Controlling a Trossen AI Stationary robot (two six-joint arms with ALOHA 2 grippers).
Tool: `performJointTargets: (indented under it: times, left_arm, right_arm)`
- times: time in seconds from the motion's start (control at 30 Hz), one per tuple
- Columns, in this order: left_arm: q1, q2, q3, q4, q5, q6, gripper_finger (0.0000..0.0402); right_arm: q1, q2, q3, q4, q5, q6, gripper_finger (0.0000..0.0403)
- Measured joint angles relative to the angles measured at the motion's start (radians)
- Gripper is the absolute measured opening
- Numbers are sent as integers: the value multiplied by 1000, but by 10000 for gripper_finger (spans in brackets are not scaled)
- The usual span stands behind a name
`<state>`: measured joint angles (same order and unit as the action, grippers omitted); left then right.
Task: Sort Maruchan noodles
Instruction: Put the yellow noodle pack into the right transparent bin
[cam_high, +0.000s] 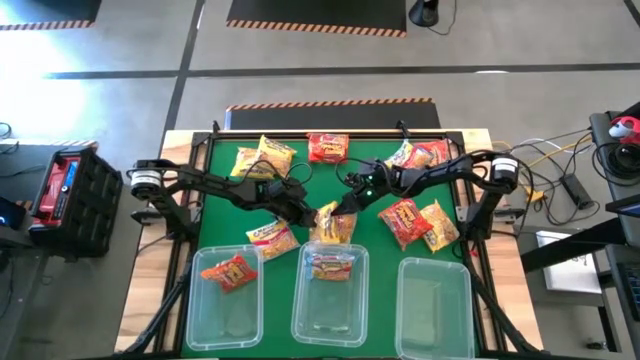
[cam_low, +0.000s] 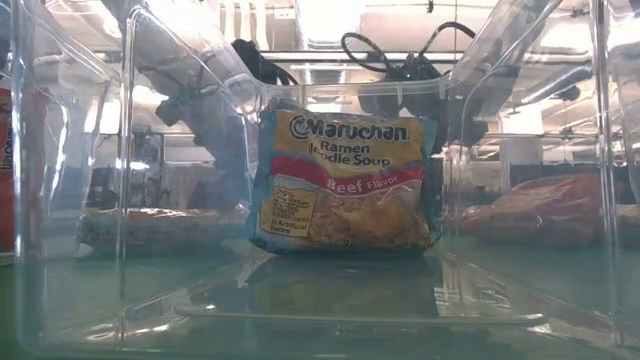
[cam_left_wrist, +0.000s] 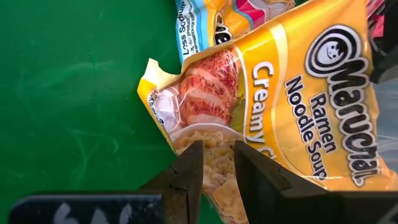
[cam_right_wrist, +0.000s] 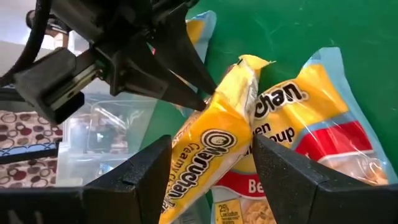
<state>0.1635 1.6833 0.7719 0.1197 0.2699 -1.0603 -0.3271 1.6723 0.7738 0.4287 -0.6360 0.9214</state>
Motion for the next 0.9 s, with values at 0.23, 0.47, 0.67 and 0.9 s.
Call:
performJointTargets:
  times: [0.23,0.47,0.67,0.9]
  left_arm:
    - [0,0,0,4,-23,0,74]
    - [0,0,0,37,-51,-1,74]
    - [0,0,0,61,-55,-1,74]
    - [0,0,0,63,-69,0,74]
  right_arm:
    - [15,13,0,3,39,80,212]
    - [55,12,0,3,120,131,212]
    - [59,13,0,-4,195,137,212]
    - [70,13,0,-5,212,142,207]
